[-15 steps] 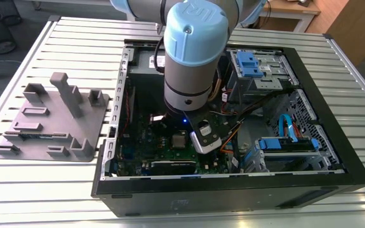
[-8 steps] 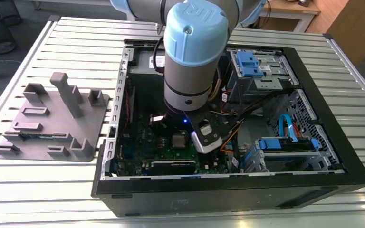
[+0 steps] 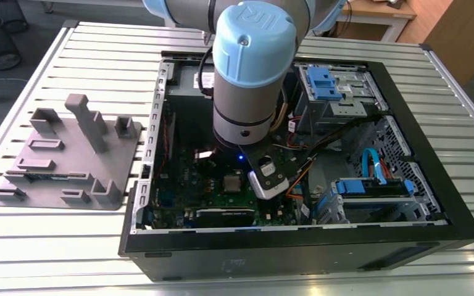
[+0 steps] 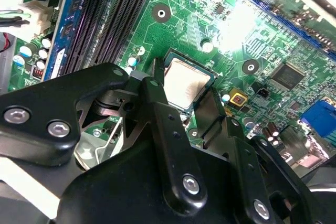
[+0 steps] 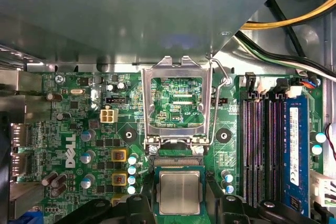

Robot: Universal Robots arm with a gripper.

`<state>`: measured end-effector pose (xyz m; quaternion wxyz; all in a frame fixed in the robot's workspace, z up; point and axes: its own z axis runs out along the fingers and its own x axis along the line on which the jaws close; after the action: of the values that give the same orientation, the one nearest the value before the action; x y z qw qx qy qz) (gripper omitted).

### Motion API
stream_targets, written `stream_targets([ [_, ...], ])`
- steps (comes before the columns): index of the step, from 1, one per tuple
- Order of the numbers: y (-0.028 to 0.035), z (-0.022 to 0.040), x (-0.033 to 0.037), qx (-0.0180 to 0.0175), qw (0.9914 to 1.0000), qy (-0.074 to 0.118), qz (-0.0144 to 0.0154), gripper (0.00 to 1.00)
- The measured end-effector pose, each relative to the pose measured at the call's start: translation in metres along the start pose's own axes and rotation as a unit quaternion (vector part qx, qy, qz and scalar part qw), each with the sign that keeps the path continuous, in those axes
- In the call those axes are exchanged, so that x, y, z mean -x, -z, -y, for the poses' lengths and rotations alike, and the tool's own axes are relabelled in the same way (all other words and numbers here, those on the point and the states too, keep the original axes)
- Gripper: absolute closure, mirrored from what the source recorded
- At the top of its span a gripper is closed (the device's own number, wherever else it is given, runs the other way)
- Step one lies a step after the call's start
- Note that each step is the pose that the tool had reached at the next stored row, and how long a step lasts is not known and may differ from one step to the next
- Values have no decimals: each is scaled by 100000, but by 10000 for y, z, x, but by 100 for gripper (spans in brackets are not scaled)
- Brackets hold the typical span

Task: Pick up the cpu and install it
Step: 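Place the cpu into insertion slot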

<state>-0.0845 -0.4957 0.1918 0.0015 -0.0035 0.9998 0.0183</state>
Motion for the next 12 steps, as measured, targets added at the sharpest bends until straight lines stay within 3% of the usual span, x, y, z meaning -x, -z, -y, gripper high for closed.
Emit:
stream_targets([
  [12,-7,0,-22,18,99998,676,-7,53],
])
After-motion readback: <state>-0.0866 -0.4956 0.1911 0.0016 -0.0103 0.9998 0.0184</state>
